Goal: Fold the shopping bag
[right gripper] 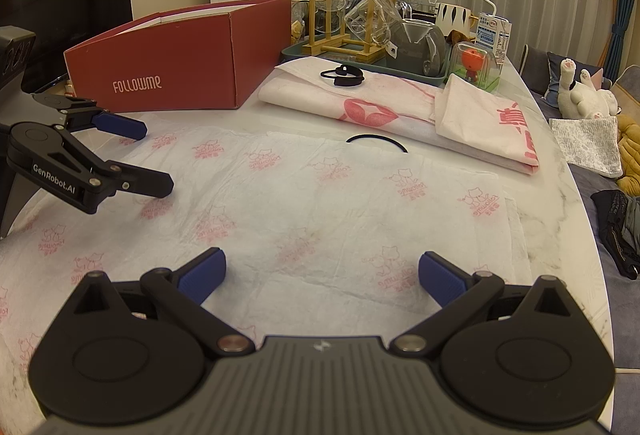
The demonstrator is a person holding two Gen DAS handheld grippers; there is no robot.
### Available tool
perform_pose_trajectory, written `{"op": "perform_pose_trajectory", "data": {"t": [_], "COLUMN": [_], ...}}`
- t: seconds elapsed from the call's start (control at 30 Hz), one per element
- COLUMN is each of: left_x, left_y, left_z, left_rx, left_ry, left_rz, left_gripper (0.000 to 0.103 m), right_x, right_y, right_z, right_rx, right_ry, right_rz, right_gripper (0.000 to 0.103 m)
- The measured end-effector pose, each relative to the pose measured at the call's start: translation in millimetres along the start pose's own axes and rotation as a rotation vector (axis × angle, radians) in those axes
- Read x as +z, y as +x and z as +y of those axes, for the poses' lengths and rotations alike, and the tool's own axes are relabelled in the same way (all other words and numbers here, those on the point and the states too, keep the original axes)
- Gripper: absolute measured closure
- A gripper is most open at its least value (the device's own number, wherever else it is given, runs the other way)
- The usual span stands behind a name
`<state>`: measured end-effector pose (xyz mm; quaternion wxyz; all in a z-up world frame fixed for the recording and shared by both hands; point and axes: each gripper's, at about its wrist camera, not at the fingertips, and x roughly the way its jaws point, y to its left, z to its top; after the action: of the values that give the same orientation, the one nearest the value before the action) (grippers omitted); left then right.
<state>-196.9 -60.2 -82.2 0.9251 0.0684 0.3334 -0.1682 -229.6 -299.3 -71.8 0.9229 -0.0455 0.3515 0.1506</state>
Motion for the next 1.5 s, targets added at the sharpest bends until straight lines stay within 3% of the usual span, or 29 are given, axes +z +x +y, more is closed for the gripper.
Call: {"op": "perform_pose_trajectory", "data": {"t": [0.8, 0.97, 1.07, 1.13, 1.2, 1.23, 1.37, 1.5], "left_x": [2.2, 1.4, -3.8, -13.6, -28.2, -36.5, -72.5, -101.0], "left_y": [1.7, -11.8, -51.2, -89.9, -124.9, -140.8, -176.3, -174.3], "left_z": [-1.2, 2.9, 10.3, 22.0, 35.5, 42.5, 64.4, 72.3], "left_rx": [0.009, 0.081, 0.083, 0.034, -0.019, -0.039, -0.065, -0.144], "left_ry": [-0.007, -0.041, -0.087, -0.153, -0.212, -0.236, -0.32, -0.437], "left_rz": [0.001, -0.01, -0.137, -0.258, -0.352, -0.387, -0.401, -0.307], "left_gripper": [0.0, 0.0, 0.0, 0.0, 0.0, 0.0, 0.0, 0.0], "right_x": [-0.4, 2.5, 6.7, 7.9, 3.7, -0.3, -22.8, -44.1], "right_y": [-0.7, -5.8, -33.8, -67.2, -103.5, -120.5, -159.4, -154.4], "right_z": [0.4, 1.3, 0.8, 1.0, 4.9, 8.4, 40.3, 95.2], "right_rx": [-0.003, 0.001, -0.009, -0.007, -0.003, 0.009, 0.028, -0.02], "right_ry": [0.002, 0.011, 0.033, 0.055, 0.062, 0.058, -0.055, -0.286], "right_rz": [0.0, 0.026, -0.07, -0.202, -0.338, -0.398, -0.471, -0.395], "right_gripper": [0.0, 0.0, 0.014, 0.013, 0.0, 0.0, 0.0, 0.004]}}
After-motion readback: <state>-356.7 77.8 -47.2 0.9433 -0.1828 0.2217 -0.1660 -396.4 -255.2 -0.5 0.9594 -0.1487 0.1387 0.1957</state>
